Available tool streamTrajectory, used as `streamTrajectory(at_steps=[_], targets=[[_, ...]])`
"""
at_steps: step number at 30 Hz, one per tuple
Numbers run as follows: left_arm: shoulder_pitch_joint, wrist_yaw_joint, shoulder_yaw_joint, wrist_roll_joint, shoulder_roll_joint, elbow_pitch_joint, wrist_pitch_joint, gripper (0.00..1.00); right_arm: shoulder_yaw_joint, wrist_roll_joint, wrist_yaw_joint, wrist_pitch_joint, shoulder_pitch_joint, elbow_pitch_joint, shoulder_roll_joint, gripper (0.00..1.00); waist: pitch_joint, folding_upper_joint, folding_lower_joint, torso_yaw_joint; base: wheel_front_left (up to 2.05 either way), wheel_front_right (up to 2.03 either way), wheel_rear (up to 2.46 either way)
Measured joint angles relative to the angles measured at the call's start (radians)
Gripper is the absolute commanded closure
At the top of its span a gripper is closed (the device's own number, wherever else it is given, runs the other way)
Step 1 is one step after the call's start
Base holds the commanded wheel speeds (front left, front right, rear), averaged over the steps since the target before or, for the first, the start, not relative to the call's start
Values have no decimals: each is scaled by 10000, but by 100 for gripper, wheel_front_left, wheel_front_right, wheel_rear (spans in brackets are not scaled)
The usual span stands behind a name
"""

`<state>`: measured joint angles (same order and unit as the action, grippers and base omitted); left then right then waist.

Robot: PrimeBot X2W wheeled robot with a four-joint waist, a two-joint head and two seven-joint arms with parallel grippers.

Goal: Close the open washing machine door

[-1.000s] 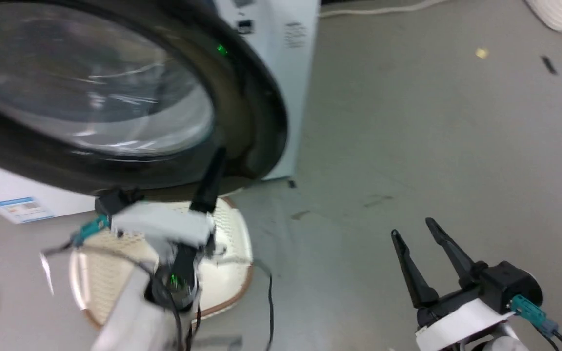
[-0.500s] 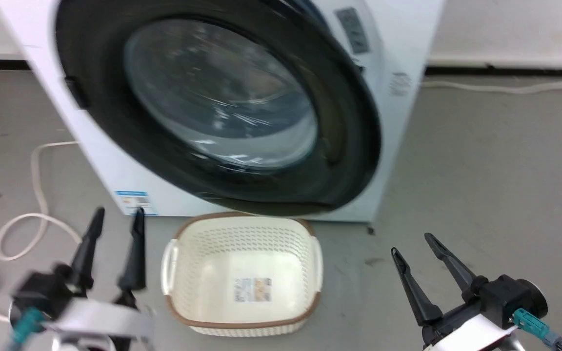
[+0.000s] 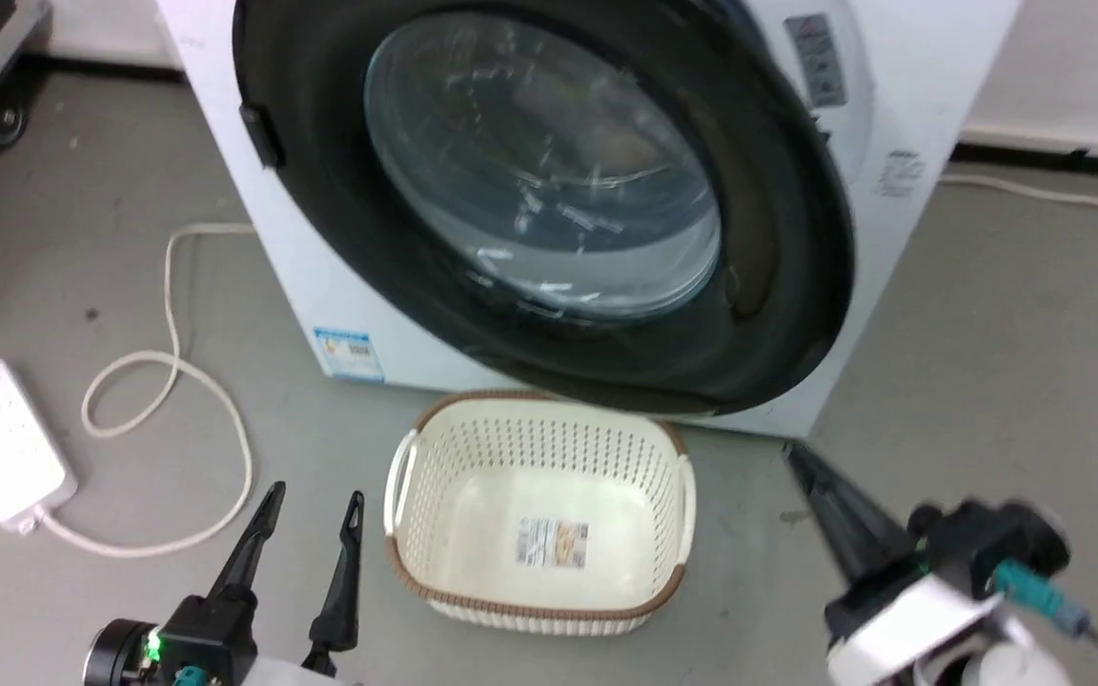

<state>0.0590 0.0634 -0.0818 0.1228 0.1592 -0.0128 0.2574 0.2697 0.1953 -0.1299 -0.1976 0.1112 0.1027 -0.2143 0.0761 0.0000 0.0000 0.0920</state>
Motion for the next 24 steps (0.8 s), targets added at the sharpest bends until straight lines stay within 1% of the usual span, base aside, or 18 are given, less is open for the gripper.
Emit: streamTrajectory(at_steps=[3, 4, 10, 14, 16, 17, 21, 24], targets=[[-183, 12, -38, -88, -88, -6, 0, 0, 127, 184, 0, 222, 701, 33, -385, 100, 368, 0, 1, 162, 0, 0, 0], [-382, 15, -100, -174, -190, -10, 0, 0, 378, 510, 0, 516, 1636, 188, -876, 100, 769, 1, 1, 325, 0, 0, 0], [-818, 104, -219, -242, -380, -56, 0, 0, 767, 1570, 0, 1189, 3492, 940, -1797, 100, 1553, 0, 2, 695, 0, 0, 0], [-1114, 132, -276, -244, -541, -71, 0, 0, 360, 2391, -44, 1582, 4535, 1718, -2196, 100, 1974, 1, 2, 1020, 0, 0, 0], [-1260, 157, -290, -244, -598, -67, 0, 0, 290, 2460, -35, 1714, 5023, 2002, -2387, 100, 2161, 0, 2, 1194, 0, 0, 0], [-1398, 161, -282, -240, -711, -69, 0, 0, 123, 2608, -25, 1881, 5747, 2456, -2744, 100, 2426, 0, 2, 1410, 0, 0, 0], [-1468, 186, -282, -240, -809, -90, 0, 0, -86, 2744, -23, 2150, 6634, 3273, -2991, 100, 2693, 1, 1, 1611, 0, 0, 0], [-1571, 188, -268, -240, -848, -102, 0, 0, -280, 2742, -25, 2232, 7277, 3971, -3012, 100, 2832, 1, 2, 1693, 0, 0, 0]])
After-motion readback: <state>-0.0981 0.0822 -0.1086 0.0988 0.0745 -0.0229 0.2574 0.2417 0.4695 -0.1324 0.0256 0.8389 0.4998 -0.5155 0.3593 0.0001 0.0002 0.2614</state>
